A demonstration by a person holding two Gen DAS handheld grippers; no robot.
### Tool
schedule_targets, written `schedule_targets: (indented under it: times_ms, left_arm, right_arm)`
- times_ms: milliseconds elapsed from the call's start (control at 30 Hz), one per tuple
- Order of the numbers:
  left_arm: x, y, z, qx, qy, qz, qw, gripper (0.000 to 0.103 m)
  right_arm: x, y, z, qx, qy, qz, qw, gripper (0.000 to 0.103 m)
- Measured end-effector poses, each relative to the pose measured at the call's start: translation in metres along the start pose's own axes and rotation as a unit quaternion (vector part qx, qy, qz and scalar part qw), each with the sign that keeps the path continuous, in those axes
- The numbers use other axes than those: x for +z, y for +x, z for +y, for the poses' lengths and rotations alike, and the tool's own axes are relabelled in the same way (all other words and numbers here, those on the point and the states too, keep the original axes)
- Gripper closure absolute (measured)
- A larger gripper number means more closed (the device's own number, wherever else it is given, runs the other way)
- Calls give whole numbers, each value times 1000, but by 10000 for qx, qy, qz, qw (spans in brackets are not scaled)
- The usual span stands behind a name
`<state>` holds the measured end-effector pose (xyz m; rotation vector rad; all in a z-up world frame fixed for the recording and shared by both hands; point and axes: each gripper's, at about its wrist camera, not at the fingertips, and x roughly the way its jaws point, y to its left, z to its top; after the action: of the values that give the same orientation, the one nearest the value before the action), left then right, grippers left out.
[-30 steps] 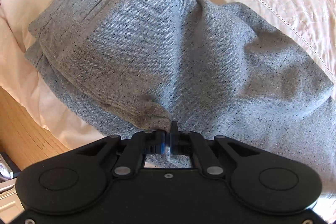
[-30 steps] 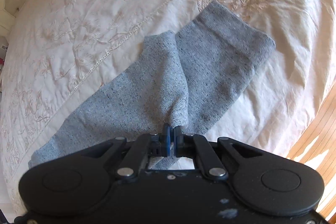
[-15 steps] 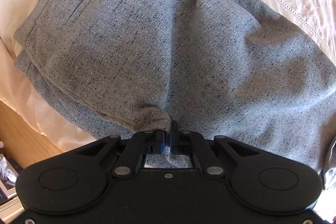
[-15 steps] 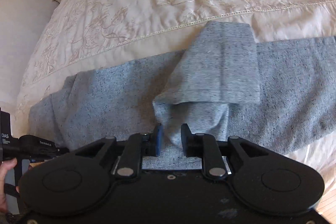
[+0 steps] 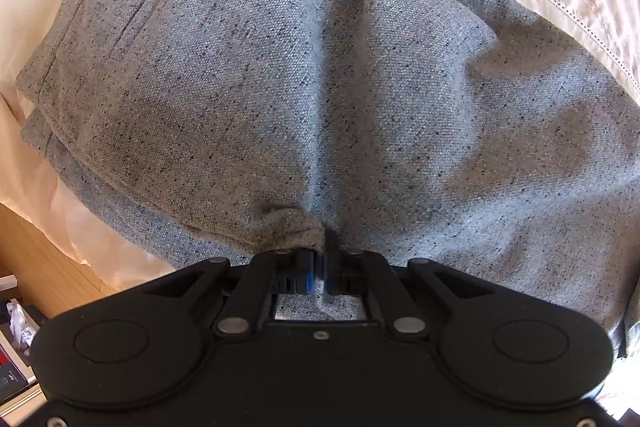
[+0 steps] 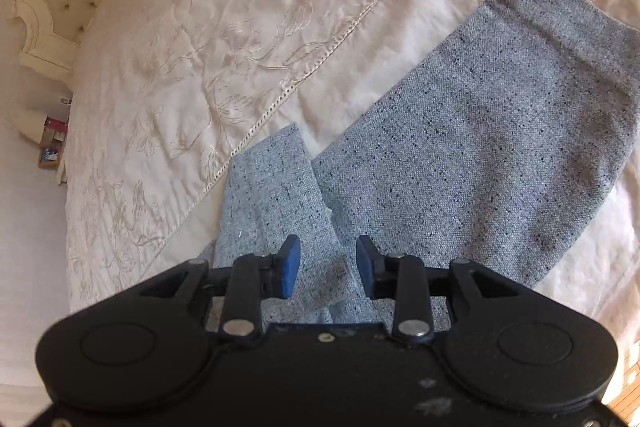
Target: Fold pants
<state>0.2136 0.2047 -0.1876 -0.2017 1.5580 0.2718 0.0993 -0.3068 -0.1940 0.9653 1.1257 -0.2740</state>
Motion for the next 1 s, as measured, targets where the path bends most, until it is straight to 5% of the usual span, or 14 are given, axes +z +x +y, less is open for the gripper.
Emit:
schedule_targets:
  times_ms: [200,267,300,433,567,733,867,1000]
  left_arm:
    - [-5,0,-3,73,-67,-92,9999,97]
    - [-9,1,-4,100,-84,-142,9998,97]
    - [-10,1,-5,112,-89,-162,9998,97]
    - [-19,1,-6,137,-213,-253,9994,97]
    - [-28,-2,-5,161,-313,-363,9987,97]
    - [-44,-5,-8,222,-350,-485,9980,97]
    - [-56,-8,-10,253,-446,-537,9972,97]
    - [-65,-12,-9,262,-506,-608,9965,97]
  right_arm:
    - [0,13,-10,436,230,397,9980,68]
    - [-2,-1,-1,438,-162,241,9986,89]
    - [-3,-8,7,314,-472,165,9983,97]
    - [0,-54,28,-172,-1573,-257,9871,96]
    - [11,-98,17,-1232,-2532,-714,9569,96]
    - [35,-102,-38,-2425,-3024,-685,9193,96]
    - [52,-89,-80,-2640,-2771,-383,9231,97]
    - [52,-94,-76,-2523,-2906,-542,9214,97]
